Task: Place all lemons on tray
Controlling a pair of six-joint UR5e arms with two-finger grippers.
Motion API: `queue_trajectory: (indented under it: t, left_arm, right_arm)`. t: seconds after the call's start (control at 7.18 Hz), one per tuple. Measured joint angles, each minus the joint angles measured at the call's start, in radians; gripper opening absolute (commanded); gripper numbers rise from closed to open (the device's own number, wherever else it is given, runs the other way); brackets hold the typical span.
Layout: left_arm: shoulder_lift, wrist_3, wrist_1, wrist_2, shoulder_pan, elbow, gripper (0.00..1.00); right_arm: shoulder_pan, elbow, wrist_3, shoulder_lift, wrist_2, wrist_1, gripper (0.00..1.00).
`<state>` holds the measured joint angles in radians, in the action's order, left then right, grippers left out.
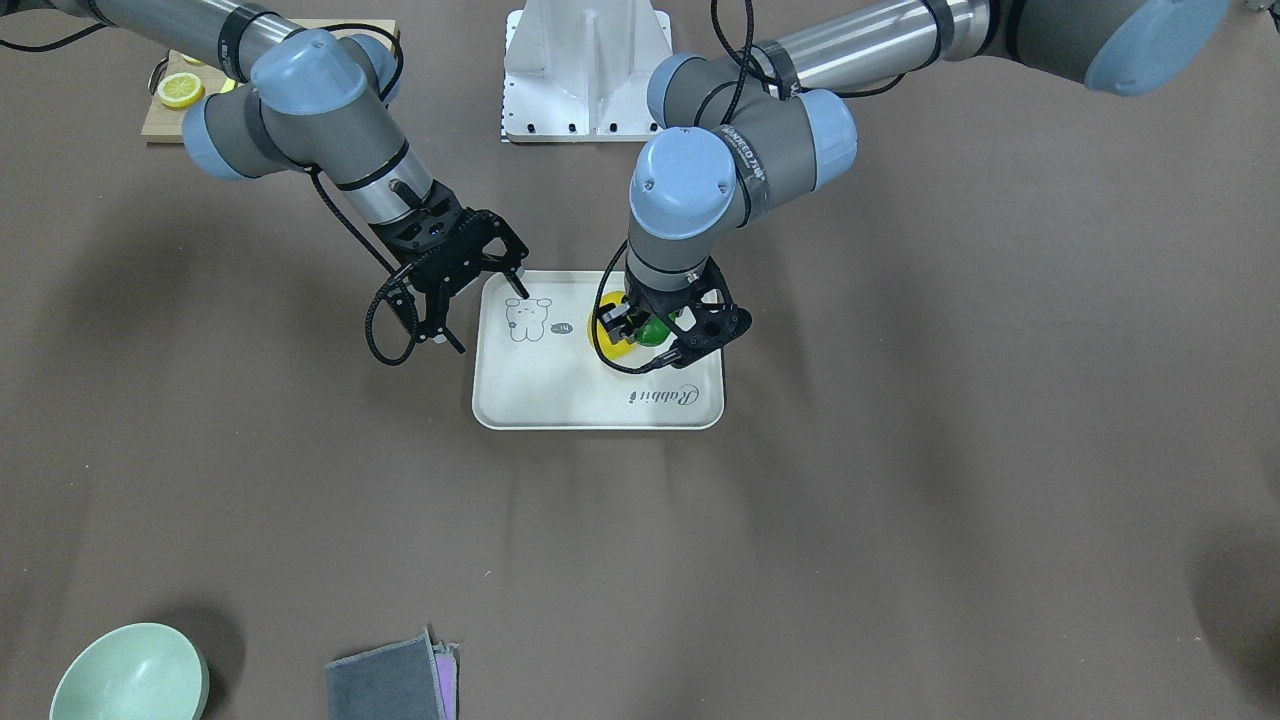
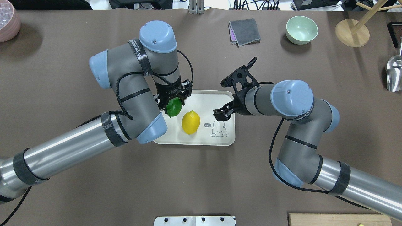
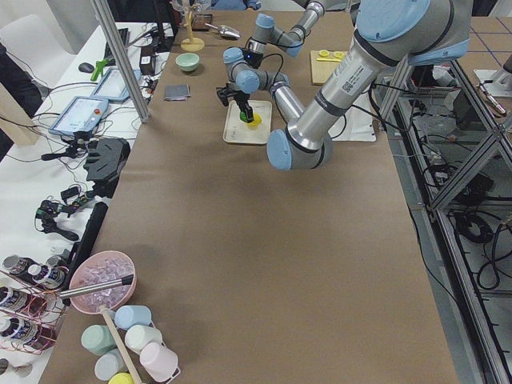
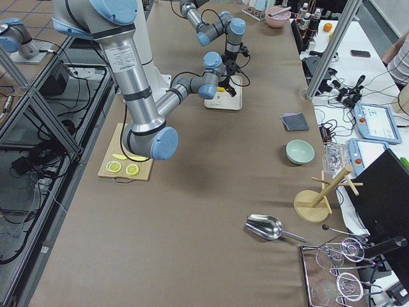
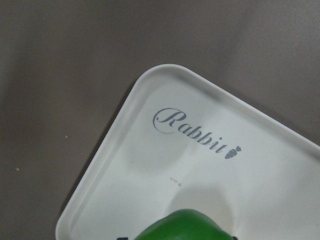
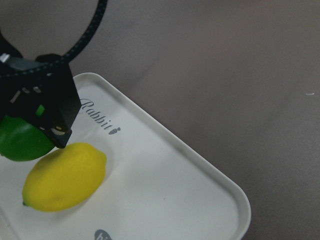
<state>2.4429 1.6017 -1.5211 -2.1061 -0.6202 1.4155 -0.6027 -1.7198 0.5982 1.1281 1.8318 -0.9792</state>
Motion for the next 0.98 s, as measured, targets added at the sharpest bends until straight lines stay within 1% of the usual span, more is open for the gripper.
queue_trajectory:
  t: [0.14,0.56,0.7,0.84,0.98]
  left_arm:
    - [0.000,0.005,-0.009,0.003,0.003,-0.005,0.22]
    - [0.003,0.007,-0.010,0.000,0.000,0.002,0.23]
    - [0.003,0.006,-0.006,-0.003,-0.011,0.011,0.28]
    - [0.004,0.003,-0.006,-0.003,-0.028,0.015,0.42]
    - [0.004,0.000,-0.010,0.000,-0.046,0.011,0.70]
  right_arm:
    - [-0.016,0.001,-0.001,0.004,0.023,0.001,0.99]
    - [-0.032,0.002,-0.001,0.007,0.040,0.000,0.99]
    - [-0.036,0.002,-0.001,0.009,0.046,-0.002,0.99]
    - [-0.047,0.002,-0.001,0.013,0.063,-0.002,0.99]
    - [-0.064,0.001,-0.001,0.016,0.087,-0.003,0.99]
